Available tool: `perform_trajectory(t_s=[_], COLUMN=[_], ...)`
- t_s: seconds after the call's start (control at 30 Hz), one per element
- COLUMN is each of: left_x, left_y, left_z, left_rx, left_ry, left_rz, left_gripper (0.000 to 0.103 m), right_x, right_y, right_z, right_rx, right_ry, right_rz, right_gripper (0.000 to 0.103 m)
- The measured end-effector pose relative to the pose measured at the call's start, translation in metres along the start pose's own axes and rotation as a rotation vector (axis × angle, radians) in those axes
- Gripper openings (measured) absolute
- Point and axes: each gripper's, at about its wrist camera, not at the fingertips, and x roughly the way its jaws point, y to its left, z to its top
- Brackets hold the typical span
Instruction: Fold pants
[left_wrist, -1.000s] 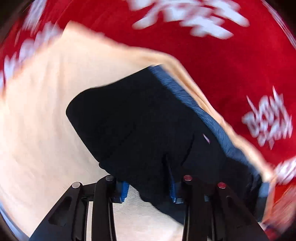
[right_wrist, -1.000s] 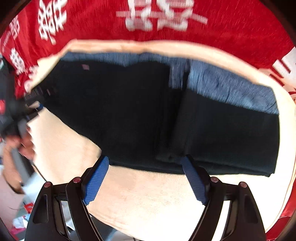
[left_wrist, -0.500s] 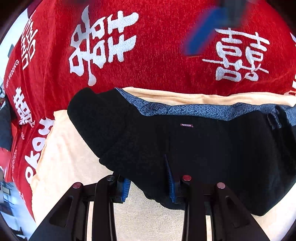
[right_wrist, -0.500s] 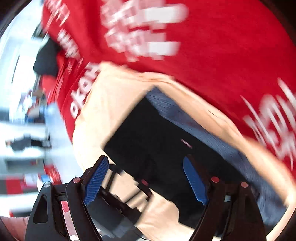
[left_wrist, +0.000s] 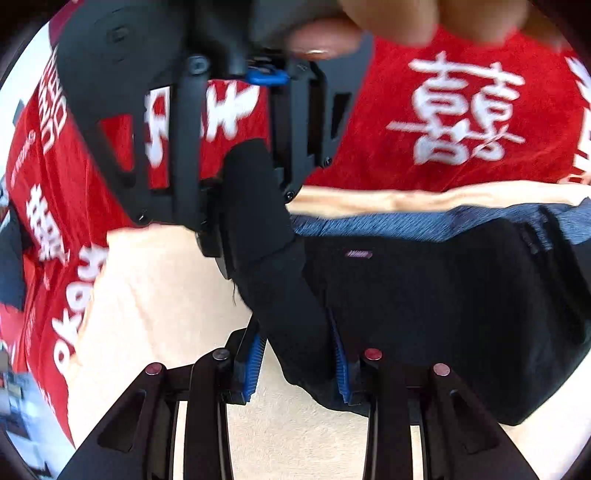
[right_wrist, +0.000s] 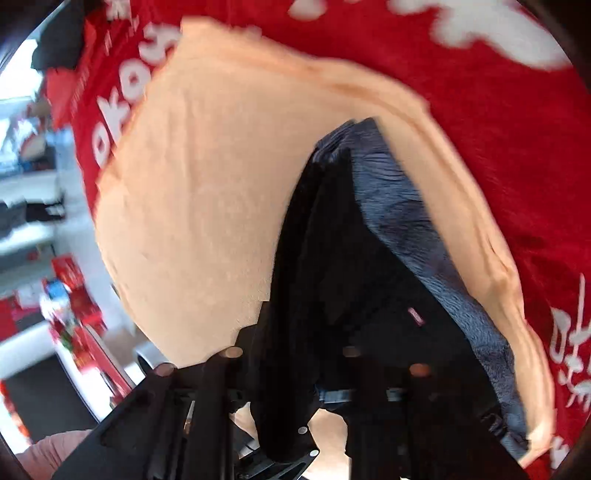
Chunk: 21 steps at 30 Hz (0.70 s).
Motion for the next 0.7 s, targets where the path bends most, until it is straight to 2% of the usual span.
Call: perform_trajectory(t_s=[0.1,0.3,0.4,0.53,0.7], left_x=[-0.019,-0.069,-0.09,-0.12,-0.14], left_y=[-0.011,-0.036,-0.059,-0.107,-0.174], left_z=[0.011,0.039,0.056,0.074,0.08], left_rx=[0.028,0.043,0.058,0.119,0.227], left_ry=[-0.037,-0.099,-0.117,-0.139,-0.15], left_rz=[-0.021,-0.117,-0.178,-0.236,-0.286], left_gripper=[0.035,0.035,0.035,0.035,0.035], right_x=[-0.026,-0.085,-0.113,-0.139,-0.143], right_y=[-0.016,-0.054,-0.083,-0.119,-0.168], right_z=[-0.028,-0.095,-0.142,-0.201,-0.278], right_rx=[0.031,0.106,0.148,0.205,0.305], right_ry=[-0.106,-0.312,-0.42,-0.538,-0.673], right_rz=[0.065,0.218,0.291,0.358,0.436], right_gripper=[0.019,0.019,0.019,0.019,0.019])
